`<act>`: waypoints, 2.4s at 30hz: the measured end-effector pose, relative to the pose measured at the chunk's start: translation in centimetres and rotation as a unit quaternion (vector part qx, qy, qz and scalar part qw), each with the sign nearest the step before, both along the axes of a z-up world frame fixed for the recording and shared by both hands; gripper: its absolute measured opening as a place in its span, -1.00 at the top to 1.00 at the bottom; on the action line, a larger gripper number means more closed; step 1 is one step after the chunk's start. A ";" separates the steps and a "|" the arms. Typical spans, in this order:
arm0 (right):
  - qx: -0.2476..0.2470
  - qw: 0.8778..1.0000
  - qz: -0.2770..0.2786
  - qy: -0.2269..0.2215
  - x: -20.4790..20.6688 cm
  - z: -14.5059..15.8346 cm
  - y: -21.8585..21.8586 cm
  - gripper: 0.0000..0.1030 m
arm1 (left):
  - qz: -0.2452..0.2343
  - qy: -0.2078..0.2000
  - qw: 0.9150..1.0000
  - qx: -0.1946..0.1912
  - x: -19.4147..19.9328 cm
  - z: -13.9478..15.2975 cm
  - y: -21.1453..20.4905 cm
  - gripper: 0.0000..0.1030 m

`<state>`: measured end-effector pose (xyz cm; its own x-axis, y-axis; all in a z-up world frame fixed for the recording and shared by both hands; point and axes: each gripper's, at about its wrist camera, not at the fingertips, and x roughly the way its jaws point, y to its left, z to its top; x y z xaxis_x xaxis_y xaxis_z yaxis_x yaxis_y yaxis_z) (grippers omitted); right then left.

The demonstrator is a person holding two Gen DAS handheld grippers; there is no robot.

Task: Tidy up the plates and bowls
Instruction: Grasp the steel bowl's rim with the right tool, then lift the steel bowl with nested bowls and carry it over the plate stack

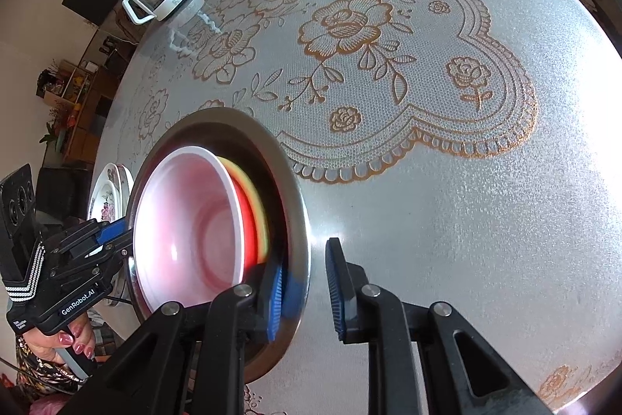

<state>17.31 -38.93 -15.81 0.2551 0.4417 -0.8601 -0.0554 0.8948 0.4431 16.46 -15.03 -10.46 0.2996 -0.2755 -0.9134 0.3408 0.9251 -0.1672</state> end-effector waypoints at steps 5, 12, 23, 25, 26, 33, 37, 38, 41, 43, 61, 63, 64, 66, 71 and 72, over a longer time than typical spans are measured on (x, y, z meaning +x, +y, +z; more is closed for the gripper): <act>-0.001 1.000 0.006 0.005 0.3 -0.1 0.1 0.63 | 0.004 0.019 1.000 0.007 0.2 -0.4 -0.2 0.65; 0.008 1.000 0.021 0.012 0.8 -0.3 0.6 0.82 | 0.006 0.030 0.999 0.013 0.2 -0.5 -0.5 0.66; -0.002 0.999 0.033 0.007 1.5 -0.1 0.1 0.81 | 0.038 0.013 0.999 0.003 -0.4 0.3 -1.1 0.67; -0.003 0.999 0.037 0.003 1.4 0.2 0.1 0.81 | 0.047 0.009 0.999 -0.010 -0.4 0.6 -0.8 0.69; -0.003 0.999 0.038 0.002 1.4 0.5 0.2 0.81 | 0.048 0.007 0.999 -0.018 -0.5 0.9 -0.6 0.70; -0.019 0.999 0.019 -0.026 0.4 3.1 1.0 0.81 | 0.039 0.003 0.998 -0.056 -1.2 2.0 1.1 0.72; -0.026 0.999 0.018 -0.033 -0.2 4.1 2.5 0.81 | 0.040 0.004 0.997 -0.073 -1.8 2.3 2.7 0.72; -0.026 0.999 0.018 -0.033 -0.3 4.2 2.8 0.81 | 0.039 0.003 0.996 -0.075 -2.0 2.4 3.0 0.72; -0.025 0.999 0.016 -0.031 -0.8 4.3 3.7 0.81 | 0.041 0.003 0.996 -0.083 -2.4 2.6 3.8 0.72; -0.024 0.999 0.013 -0.032 -0.9 4.5 4.2 0.81 | 0.042 -0.001 0.995 -0.086 -2.6 2.9 4.3 0.72; -0.010 0.996 0.057 -0.073 -0.7 8.3 12.8 0.81 | 0.094 -0.045 0.991 -0.086 -4.5 6.3 13.8 0.72; -0.006 0.995 0.065 -0.073 -0.6 8.3 14.3 0.81 | 0.105 -0.046 0.990 -0.084 -4.8 6.3 15.1 0.72; -0.003 0.995 0.069 -0.072 -0.5 8.2 14.9 0.81 | 0.109 -0.046 0.990 -0.083 -5.0 6.3 15.8 0.72; 0.000 0.995 0.077 -0.068 -0.4 7.9 16.3 0.81 | 0.117 -0.046 0.989 -0.079 -5.3 6.1 17.1 0.72; 0.005 0.994 0.093 -0.061 0.0 7.1 19.4 0.81 | 0.131 -0.044 0.988 -0.068 -5.7 5.6 19.7 0.72; 0.005 0.994 0.095 -0.060 0.1 6.9 20.0 0.81 | 0.133 -0.043 0.988 -0.065 -5.6 5.5 20.1 0.72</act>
<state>17.38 -18.97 -8.89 0.2663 0.4994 -0.8244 -0.2749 0.8592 0.4316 10.83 5.10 -5.00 0.4517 -0.2905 -0.8435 0.1070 0.9563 -0.2721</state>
